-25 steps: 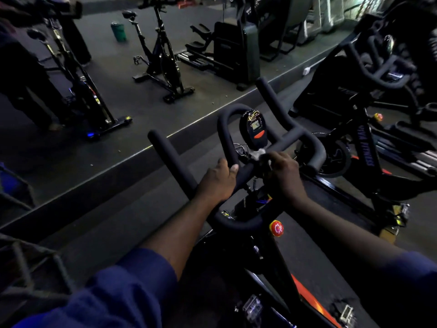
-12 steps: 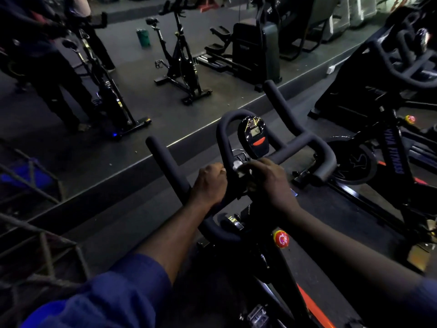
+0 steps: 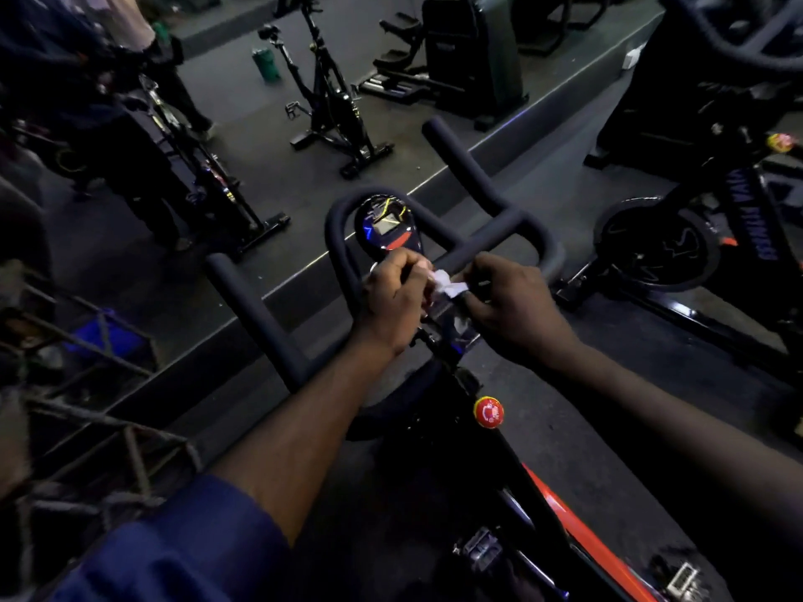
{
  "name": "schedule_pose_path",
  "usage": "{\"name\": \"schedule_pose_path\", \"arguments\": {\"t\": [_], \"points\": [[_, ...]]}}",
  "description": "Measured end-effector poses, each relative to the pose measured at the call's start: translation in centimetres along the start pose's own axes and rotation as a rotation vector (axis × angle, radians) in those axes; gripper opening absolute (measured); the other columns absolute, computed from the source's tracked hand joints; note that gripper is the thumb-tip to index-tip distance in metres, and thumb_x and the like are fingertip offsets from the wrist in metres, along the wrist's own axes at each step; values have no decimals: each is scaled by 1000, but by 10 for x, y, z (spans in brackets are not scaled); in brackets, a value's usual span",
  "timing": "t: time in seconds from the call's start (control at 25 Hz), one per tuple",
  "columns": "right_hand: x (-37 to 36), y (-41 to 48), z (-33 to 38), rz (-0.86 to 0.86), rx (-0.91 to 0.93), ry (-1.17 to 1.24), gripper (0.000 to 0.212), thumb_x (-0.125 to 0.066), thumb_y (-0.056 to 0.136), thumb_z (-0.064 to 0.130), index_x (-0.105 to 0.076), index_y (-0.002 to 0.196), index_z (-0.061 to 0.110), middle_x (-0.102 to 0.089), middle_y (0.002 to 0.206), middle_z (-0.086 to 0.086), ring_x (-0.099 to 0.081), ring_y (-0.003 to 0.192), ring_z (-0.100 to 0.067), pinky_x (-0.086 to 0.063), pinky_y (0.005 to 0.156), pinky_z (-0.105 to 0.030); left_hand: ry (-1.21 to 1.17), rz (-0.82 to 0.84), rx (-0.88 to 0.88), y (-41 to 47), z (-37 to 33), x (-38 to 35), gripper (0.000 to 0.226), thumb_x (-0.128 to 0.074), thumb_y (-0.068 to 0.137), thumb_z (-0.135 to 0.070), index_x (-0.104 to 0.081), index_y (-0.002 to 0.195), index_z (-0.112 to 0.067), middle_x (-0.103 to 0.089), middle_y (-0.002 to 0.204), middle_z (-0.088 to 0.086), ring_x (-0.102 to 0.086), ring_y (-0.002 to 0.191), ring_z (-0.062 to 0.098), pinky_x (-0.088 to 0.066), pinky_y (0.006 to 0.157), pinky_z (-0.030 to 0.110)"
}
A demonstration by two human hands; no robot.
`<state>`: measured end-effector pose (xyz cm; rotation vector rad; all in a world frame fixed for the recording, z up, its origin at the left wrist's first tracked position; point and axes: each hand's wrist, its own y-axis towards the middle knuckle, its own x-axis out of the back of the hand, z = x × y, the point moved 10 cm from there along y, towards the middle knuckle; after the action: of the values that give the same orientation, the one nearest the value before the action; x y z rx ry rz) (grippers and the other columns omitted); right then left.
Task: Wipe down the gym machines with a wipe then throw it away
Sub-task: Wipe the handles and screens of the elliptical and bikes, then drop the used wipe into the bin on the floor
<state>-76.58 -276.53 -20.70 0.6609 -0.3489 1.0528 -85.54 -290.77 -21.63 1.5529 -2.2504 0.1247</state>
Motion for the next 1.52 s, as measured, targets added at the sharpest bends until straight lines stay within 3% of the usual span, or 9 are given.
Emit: {"name": "schedule_pose_path", "arguments": {"t": [0.08,0.24,0.44,0.56,0.68,0.92,1.08,1.32,1.52], "points": [[33,-7,-25,-33,-121,31,14,-77,88,14,-64,82,13,-76,83,2,-75,77,-16,-57,73,-25,-124,34,55,3,-5,-30,19,-52,106,-17,-59,88,-21,-67,79,5,-61,58,12,-52,52,24],[83,-41,-67,-87,-347,156,17,-82,87,17,-66,83,10,-77,70,-1,-77,68,-17,-65,70,-43,-188,234,37,-2,-28,-105,13,-54,102,-18,-60,90,-21,-69,83,4,-68,67,15,-58,61,29],[152,-105,-101,-397,-605,386,18,-82,87,8,-68,90,-3,-75,71,-14,-74,59,-20,-54,53,-21,-249,543,90,-29,-47,-202,17,-54,102,-10,-66,93,-18,-71,87,4,-65,75,14,-57,72,38],[184,-165,-115,-545,-769,386,11,-78,84,-6,-70,91,-1,-73,65,-4,-68,54,-9,-51,52,-17,-248,707,167,-66,-35,-256,12,-55,82,-28,-65,84,-23,-70,81,3,-63,70,19,-51,69,36],[220,-240,-122,-717,-881,412,14,-70,86,-15,-71,93,-3,-77,78,-9,-73,68,-18,-63,66,-25,-235,897,216,-121,-35,-307,13,-58,93,-18,-65,84,-24,-70,81,1,-61,64,18,-45,62,29],[279,-383,-106,-998,-940,342,20,-73,90,-7,-67,106,-18,-73,103,-30,-70,89,-31,-65,83,-38,-210,1180,139,-217,-87,-370,18,-54,103,-7,-61,91,-19,-66,84,3,-56,59,13,-40,50,22],[313,-477,-89,-1173,-976,245,22,-77,90,1,-69,103,-15,-72,87,-19,-65,74,-23,-62,64,-29,-189,1372,66,-300,-129,-414,17,-52,103,-4,-60,93,-15,-65,84,7,-53,56,13,-37,50,22],[353,-604,-83,-1371,-1022,194,18,-86,84,10,-74,92,1,-75,83,-16,-69,67,-19,-59,65,-34,-114,1581,-17,-421,-168,-474,12,-54,105,-7,-60,96,-13,-65,81,6,-55,56,16,-37,51,24],[412,-713,-124,-1411,-1061,177,24,-86,73,-8,-72,83,9,-73,79,-11,-65,72,-18,-58,68,-35,-64,1624,-31,-517,-187,-551,10,-56,105,-10,-61,96,-13,-67,80,6,-59,59,18,-41,53,26]]}}
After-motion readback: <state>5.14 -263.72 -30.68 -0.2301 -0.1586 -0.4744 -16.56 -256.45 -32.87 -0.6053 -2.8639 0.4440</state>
